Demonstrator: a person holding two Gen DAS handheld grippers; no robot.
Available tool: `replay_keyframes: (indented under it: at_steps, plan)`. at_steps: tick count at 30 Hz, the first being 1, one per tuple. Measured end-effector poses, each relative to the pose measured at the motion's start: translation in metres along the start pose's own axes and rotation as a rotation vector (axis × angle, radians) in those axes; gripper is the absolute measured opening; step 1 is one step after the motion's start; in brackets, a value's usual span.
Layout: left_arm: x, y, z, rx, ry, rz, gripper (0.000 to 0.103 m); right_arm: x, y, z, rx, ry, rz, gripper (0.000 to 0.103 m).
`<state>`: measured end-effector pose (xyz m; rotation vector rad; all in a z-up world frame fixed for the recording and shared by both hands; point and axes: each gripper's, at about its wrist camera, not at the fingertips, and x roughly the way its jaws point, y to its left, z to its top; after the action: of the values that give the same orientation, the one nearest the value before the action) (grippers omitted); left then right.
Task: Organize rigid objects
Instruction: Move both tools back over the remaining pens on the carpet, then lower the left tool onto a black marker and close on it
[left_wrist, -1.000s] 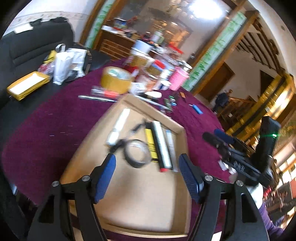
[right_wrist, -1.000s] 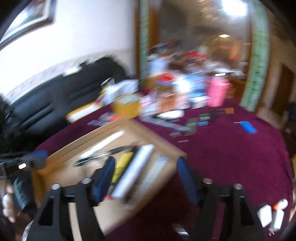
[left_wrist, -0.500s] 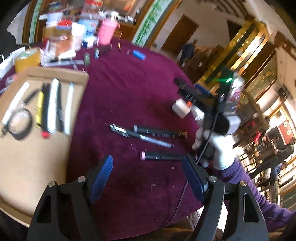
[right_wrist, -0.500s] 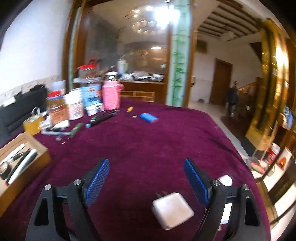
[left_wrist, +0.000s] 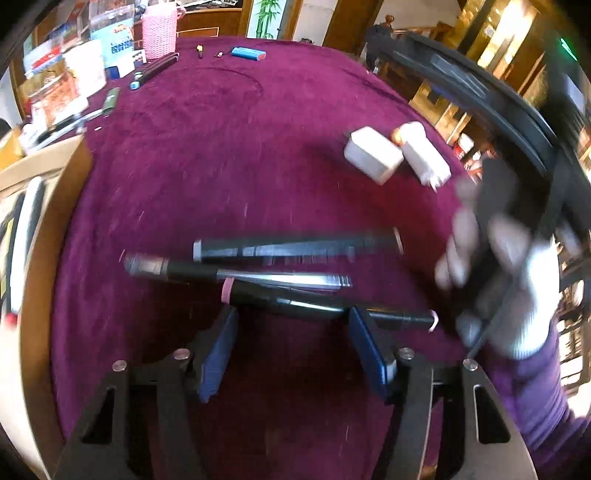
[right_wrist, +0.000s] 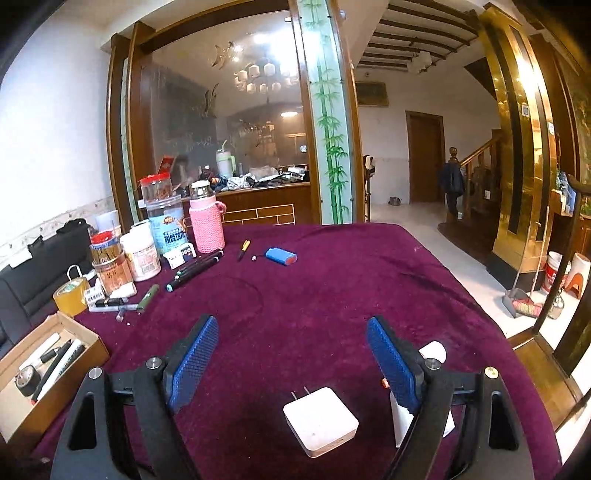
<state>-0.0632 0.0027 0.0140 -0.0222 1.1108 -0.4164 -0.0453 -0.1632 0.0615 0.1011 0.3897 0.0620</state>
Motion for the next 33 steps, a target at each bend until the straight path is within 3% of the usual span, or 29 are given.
replay_keyframes:
  at_steps: [3,5,8,15,18,20,25,29,33]
  plan:
    - [0.014,0.002,0.035,0.054,-0.067,0.117,0.061,0.006,-0.007,0.000,0.038,0.023,0.011,0.088]
    - [0.016,0.004,0.046,0.048,-0.082,0.149,0.061,0.009,-0.011,-0.001,0.057,0.037,0.009,0.088]
    - [0.001,0.014,0.045,-0.012,-0.104,0.030,0.061,0.013,-0.017,-0.002,0.083,0.054,0.002,0.087]
    - [-0.012,0.009,0.014,-0.095,-0.061,-0.057,0.066,0.023,-0.021,-0.005,0.099,0.104,-0.002,0.087]
    - [-0.013,-0.020,0.006,0.006,-0.096,-0.003,0.066,0.023,-0.023,-0.004,0.102,0.097,-0.018,0.087]
    - [-0.014,-0.041,0.001,0.077,-0.116,-0.015,0.066,0.021,-0.027,-0.003,0.112,0.086,-0.025,0.087]
    - [0.004,-0.058,-0.008,0.117,-0.053,-0.046,0.066,0.021,-0.044,-0.002,0.182,0.088,-0.052,0.088]
    - [0.011,-0.060,-0.011,0.145,-0.033,-0.002,0.069,0.023,-0.049,-0.002,0.209,0.103,-0.046,0.088]
    - [0.009,-0.056,-0.019,0.192,-0.035,0.091,0.071,0.023,-0.046,-0.002,0.197,0.103,-0.041,0.088]
